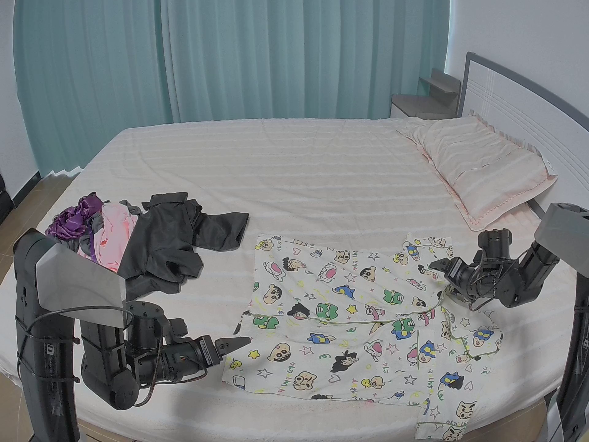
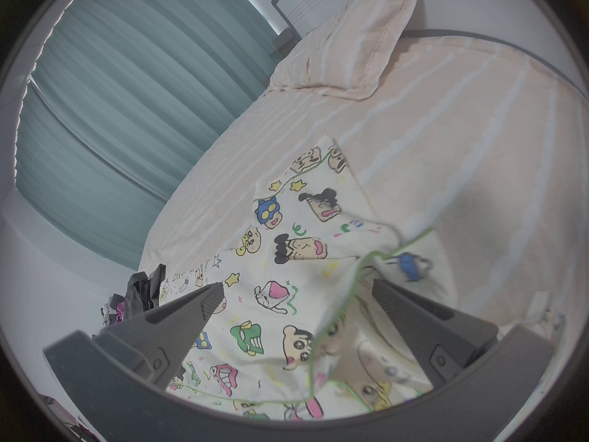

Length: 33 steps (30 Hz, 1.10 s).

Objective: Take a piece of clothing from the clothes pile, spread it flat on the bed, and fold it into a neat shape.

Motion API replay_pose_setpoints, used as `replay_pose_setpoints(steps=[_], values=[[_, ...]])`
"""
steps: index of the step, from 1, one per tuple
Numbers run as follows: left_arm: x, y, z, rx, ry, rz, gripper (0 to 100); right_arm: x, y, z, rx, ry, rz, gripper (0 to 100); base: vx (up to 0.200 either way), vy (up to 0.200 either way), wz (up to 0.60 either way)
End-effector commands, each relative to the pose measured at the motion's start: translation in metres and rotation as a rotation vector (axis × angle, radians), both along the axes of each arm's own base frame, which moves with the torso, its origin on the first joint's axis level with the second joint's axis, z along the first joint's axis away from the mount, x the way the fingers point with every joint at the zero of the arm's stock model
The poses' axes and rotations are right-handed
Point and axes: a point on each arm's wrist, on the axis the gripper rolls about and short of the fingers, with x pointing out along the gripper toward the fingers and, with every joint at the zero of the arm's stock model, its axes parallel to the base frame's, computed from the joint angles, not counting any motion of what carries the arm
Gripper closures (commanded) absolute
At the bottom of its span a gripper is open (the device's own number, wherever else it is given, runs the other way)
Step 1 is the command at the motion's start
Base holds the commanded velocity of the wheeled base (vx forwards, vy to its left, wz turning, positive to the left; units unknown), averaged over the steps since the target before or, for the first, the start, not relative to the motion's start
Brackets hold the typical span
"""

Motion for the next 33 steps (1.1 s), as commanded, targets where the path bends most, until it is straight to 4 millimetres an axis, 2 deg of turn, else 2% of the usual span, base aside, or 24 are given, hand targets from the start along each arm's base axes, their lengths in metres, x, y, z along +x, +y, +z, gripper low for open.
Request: replay_pose_setpoints(steps=[1, 5, 10, 11, 13, 18, 23, 33], values=[[0.000, 0.000, 0.000, 0.000, 0.002, -0.002, 0, -0.036, -0.013, 0.039, -0.014, -0.027, -0.038, 0, 0.000, 0.000, 0.00], [0.000, 0.000, 0.000, 0.000, 0.002, -0.002, 0, -0.060, -0.031, 0.044, -0.074, -0.011, -0.052, 0, 0.000, 0.000, 0.00], [0.000, -0.001, 0.000, 0.000, 0.002, -0.003, 0, -0.068, -0.063, 0.040, -0.115, 0.009, -0.114, 0, 0.000, 0.000, 0.00], [0.000, -0.001, 0.000, 0.000, 0.002, -0.003, 0, -0.068, -0.063, 0.040, -0.115, 0.009, -0.114, 0, 0.000, 0.000, 0.00], [0.000, -0.001, 0.000, 0.000, 0.002, -0.003, 0, -0.072, -0.087, 0.027, -0.134, 0.051, -0.142, 0, 0.000, 0.000, 0.00], [0.000, -0.001, 0.000, 0.000, 0.002, -0.003, 0, -0.079, -0.116, -0.012, -0.201, 0.153, -0.110, 0, 0.000, 0.000, 0.00], [0.000, -0.001, 0.000, 0.000, 0.002, -0.003, 0, -0.083, -0.122, -0.029, -0.250, 0.170, -0.065, 0, 0.000, 0.000, 0.00], [0.000, -0.001, 0.000, 0.000, 0.002, -0.003, 0, -0.080, -0.110, -0.035, -0.303, 0.107, 0.094, 0, 0.000, 0.000, 0.00]])
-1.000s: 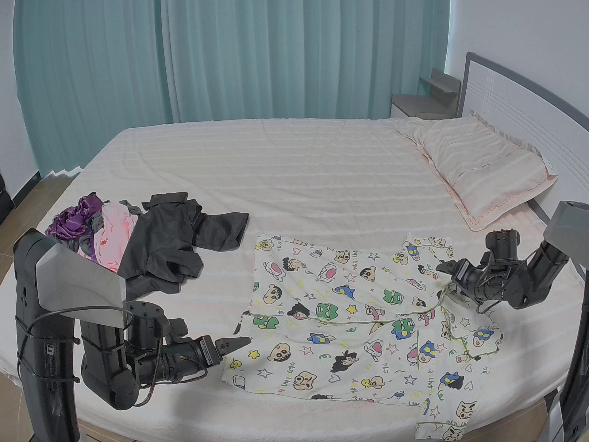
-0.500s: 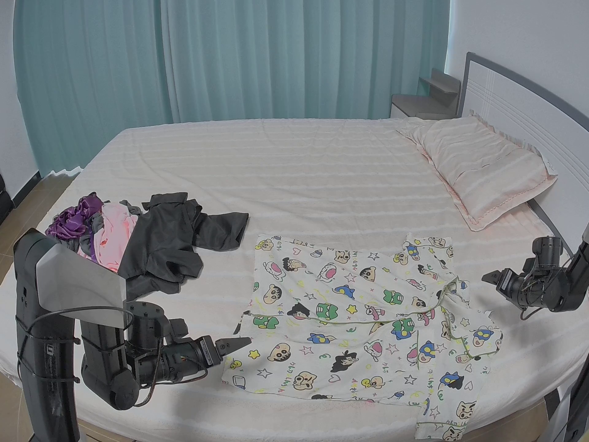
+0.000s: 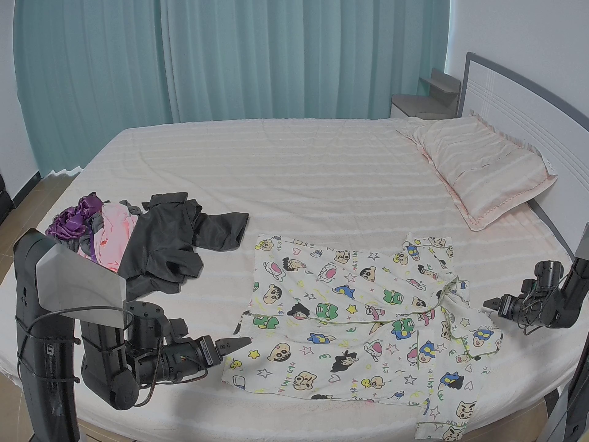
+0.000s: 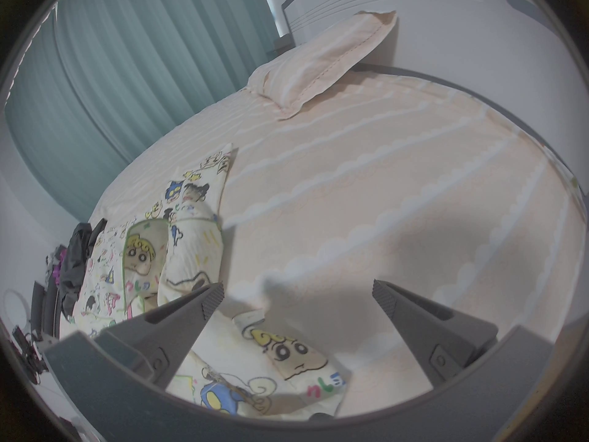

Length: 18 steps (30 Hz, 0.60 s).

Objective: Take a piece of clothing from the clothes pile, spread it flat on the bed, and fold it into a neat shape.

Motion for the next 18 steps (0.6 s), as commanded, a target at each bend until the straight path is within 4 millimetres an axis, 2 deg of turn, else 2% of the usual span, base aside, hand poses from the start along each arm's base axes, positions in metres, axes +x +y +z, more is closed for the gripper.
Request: replay_pose_setpoints(steps=[1, 5, 11, 18], values=[[0.000, 0.000, 0.000, 0.000, 0.001, 0.000, 0, 0.001, 0.008, -0.008, 0.022, 0.016, 0.062, 0, 0.000, 0.000, 0.00], [0.000, 0.000, 0.000, 0.000, 0.001, 0.000, 0, 0.006, 0.020, -0.013, 0.031, 0.026, 0.111, 0, 0.000, 0.000, 0.00], [0.000, 0.000, 0.000, 0.000, 0.001, 0.000, 0, 0.011, 0.027, -0.022, 0.044, 0.040, 0.140, 0, 0.000, 0.000, 0.00], [0.000, 0.000, -0.001, 0.000, 0.001, 0.000, 0, 0.013, 0.033, -0.019, 0.076, 0.025, 0.178, 0, 0.000, 0.000, 0.00]])
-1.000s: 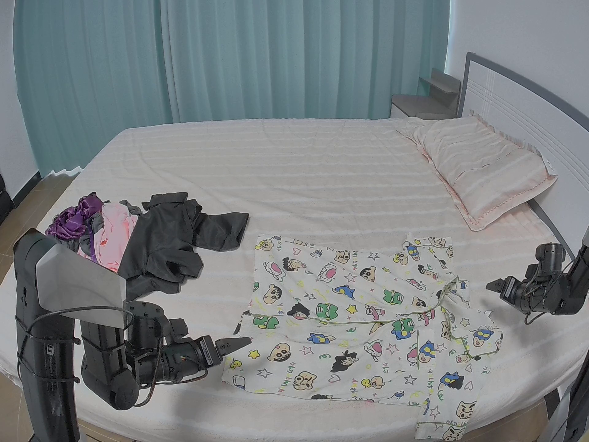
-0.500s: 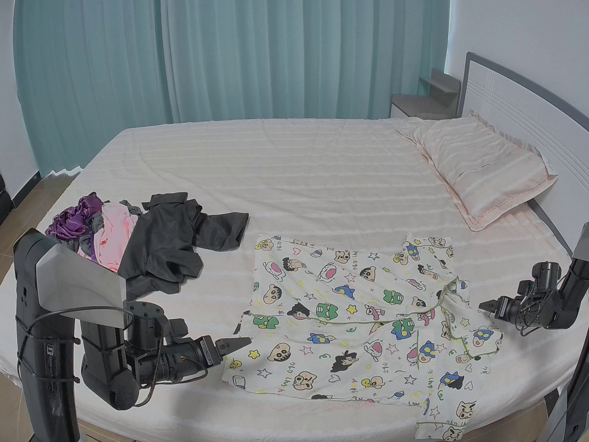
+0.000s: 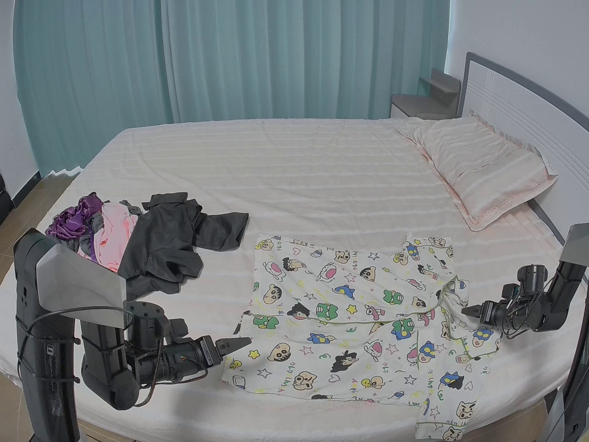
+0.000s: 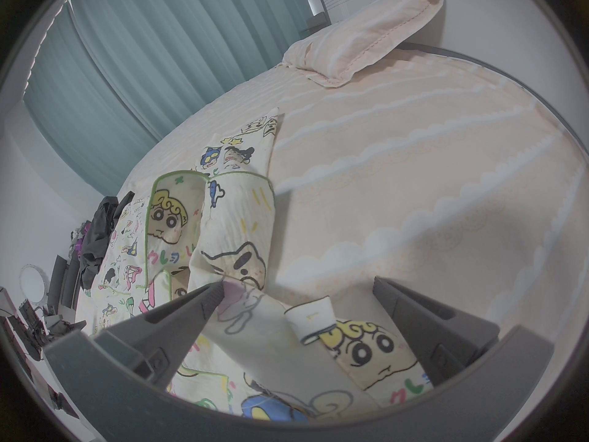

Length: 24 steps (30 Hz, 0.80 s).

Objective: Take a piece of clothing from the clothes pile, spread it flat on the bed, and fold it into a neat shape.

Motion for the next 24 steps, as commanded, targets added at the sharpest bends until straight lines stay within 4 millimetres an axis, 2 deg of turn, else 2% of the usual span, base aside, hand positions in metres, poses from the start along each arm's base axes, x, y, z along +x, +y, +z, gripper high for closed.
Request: replay_pose_setpoints(steps=[1, 3, 4, 13, 14, 24], values=[[0.000, 0.000, -0.001, 0.000, 0.002, 0.000, 0, 0.001, 0.005, -0.003, 0.005, 0.009, 0.013, 0, 0.000, 0.000, 0.00], [0.000, 0.000, -0.001, 0.001, 0.003, 0.000, 0, 0.001, 0.005, -0.004, 0.007, 0.011, 0.016, 0, 0.000, 0.000, 0.00], [0.000, 0.000, -0.001, 0.001, 0.003, 0.000, 0, 0.001, 0.006, -0.005, 0.008, 0.012, 0.016, 100, 0.000, 0.000, 0.00], [0.000, 0.000, -0.001, 0.001, 0.003, 0.000, 0, 0.005, 0.003, 0.005, 0.042, -0.020, -0.030, 100, 0.000, 0.000, 0.00], [0.000, 0.000, -0.001, 0.001, 0.003, 0.000, 0, 0.007, 0.003, 0.013, 0.062, -0.041, -0.053, 100, 0.000, 0.000, 0.00], [0.000, 0.000, -0.001, 0.001, 0.003, 0.000, 0, 0.005, -0.005, 0.040, 0.052, -0.115, -0.099, 100, 0.000, 0.000, 0.00]])
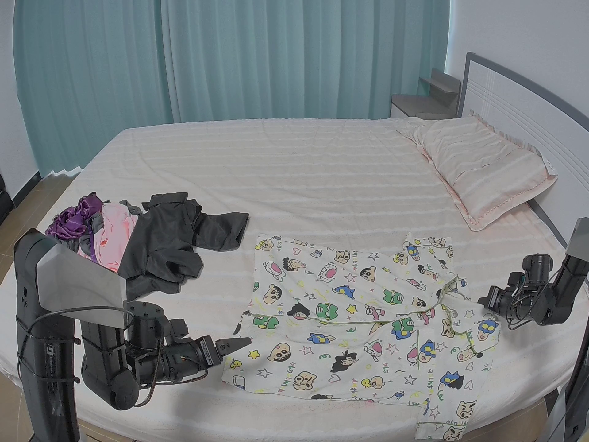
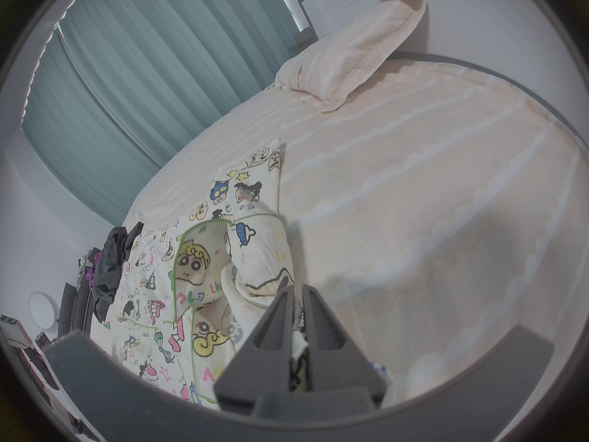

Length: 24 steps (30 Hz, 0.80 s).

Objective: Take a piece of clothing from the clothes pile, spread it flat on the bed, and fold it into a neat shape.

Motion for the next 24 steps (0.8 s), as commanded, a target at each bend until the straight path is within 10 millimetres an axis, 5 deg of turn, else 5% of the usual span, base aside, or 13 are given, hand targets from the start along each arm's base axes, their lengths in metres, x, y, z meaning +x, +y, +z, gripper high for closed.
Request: replay_pose_setpoints(steps=[1, 10, 11, 18, 24], values=[[0.000, 0.000, 0.000, 0.000, 0.002, 0.000, 0, -0.002, -0.006, 0.018, -0.022, -0.052, -0.025, 100, 0.000, 0.000, 0.00], [0.000, 0.000, 0.000, 0.000, 0.000, 0.000, 0, -0.009, -0.017, 0.023, -0.090, -0.040, -0.100, 100, 0.000, 0.000, 0.00], [0.000, 0.000, 0.000, 0.000, 0.002, 0.000, 0, -0.010, -0.017, 0.018, -0.090, -0.024, -0.097, 0, 0.000, 0.000, 0.00], [0.000, 0.000, 0.000, 0.000, 0.000, 0.000, 0, -0.005, -0.026, 0.011, -0.115, -0.013, -0.146, 0, 0.000, 0.000, 0.00], [0.000, 0.000, 0.000, -0.003, 0.001, 0.001, 0, -0.005, -0.024, 0.032, -0.123, -0.070, -0.158, 0, 0.000, 0.000, 0.00]])
